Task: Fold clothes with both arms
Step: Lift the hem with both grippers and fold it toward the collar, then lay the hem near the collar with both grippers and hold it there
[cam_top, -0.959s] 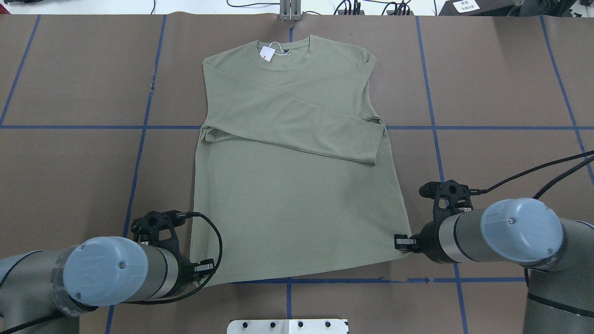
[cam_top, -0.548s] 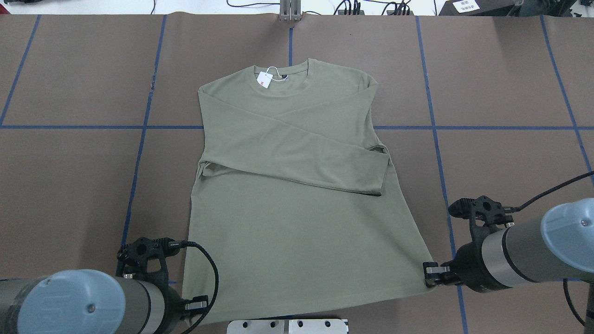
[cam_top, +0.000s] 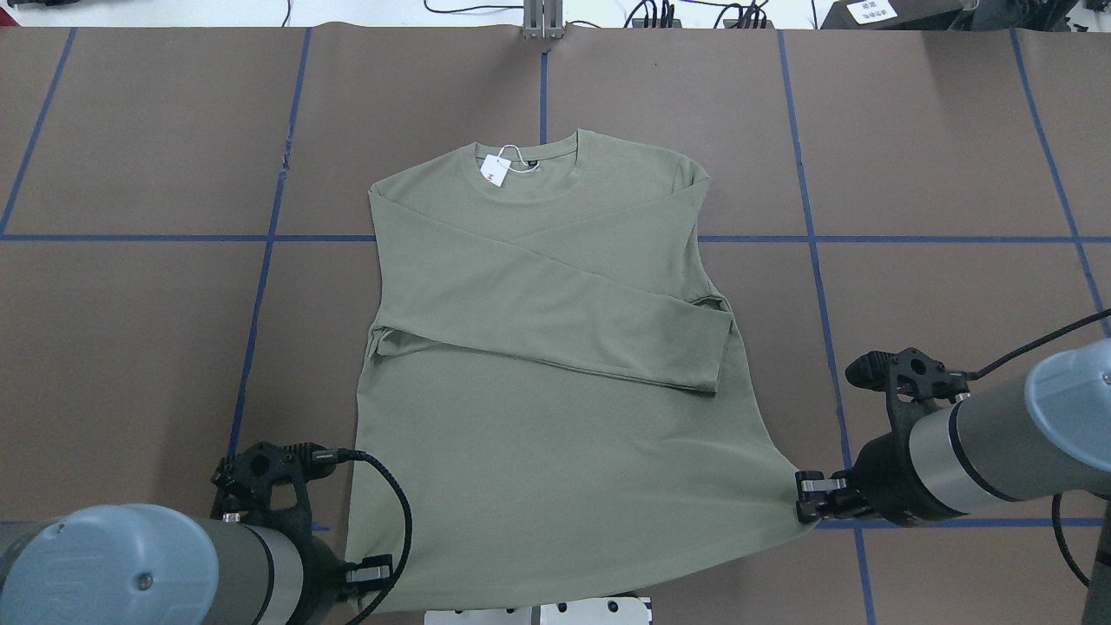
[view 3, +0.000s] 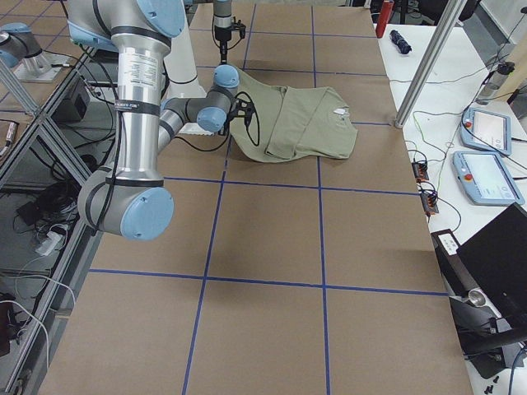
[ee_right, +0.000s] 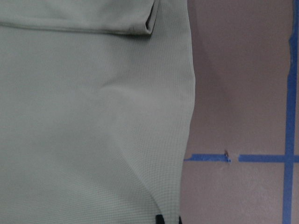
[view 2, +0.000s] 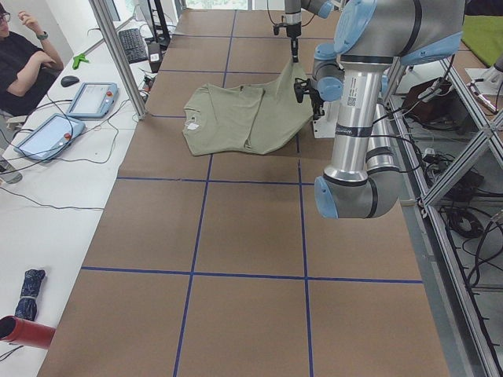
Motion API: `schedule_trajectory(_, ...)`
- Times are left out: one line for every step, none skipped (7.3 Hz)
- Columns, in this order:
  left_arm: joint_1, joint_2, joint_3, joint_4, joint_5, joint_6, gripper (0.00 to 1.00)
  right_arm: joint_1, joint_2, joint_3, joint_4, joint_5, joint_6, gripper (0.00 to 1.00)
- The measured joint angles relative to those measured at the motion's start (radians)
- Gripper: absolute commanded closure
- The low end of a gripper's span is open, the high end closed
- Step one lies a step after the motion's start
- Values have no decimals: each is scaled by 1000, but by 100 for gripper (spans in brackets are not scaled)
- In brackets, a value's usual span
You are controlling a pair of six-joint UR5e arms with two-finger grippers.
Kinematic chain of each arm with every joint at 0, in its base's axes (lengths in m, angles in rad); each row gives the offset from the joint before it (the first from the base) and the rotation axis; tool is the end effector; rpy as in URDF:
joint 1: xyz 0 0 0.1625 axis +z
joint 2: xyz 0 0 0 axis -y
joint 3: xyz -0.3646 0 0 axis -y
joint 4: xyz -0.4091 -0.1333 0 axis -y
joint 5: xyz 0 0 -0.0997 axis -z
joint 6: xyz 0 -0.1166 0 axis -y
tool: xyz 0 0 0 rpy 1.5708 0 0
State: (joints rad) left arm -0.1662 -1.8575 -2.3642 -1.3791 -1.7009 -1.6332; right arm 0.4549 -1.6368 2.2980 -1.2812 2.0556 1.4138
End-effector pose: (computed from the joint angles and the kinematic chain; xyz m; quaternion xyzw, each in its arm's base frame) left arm 0.4228 -0.1907 0.1469 -0.0364 0.4313 -0.0750 0.8983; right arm -0.3612 -0.2646 0.2539 -0.0697 -0.4880 0.0194 0.8699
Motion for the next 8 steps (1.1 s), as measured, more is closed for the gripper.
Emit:
schedule_trajectory(-87,-18,33,0,-1,62,100,66,68,-50,1,-3,-3,100)
schedule_trajectory(-177,-34,69,0,-4,134,100,131,158,-123,1,-8,-5,100)
schedule_trajectory(-261,-53,105,-2,-12,195,100,193,250,-207,2,-11,-5,100)
schedule_trajectory(-330,-76,145,-5,-28,246,100,243,325,-281,2,-24,-7,100)
schedule_trajectory(-380,-104,188,-9,-39,286,100,281,384,-344,2,-52,-20,100)
schedule_trajectory(-411,-137,236,-12,-42,312,100,314,442,-409,2,-77,-40,100)
schedule_trajectory(-430,-162,280,-25,-42,326,100,341,493,-473,3,-93,-51,100)
schedule_trajectory(-451,-174,313,-52,-42,332,100,360,540,-530,3,-109,-56,100)
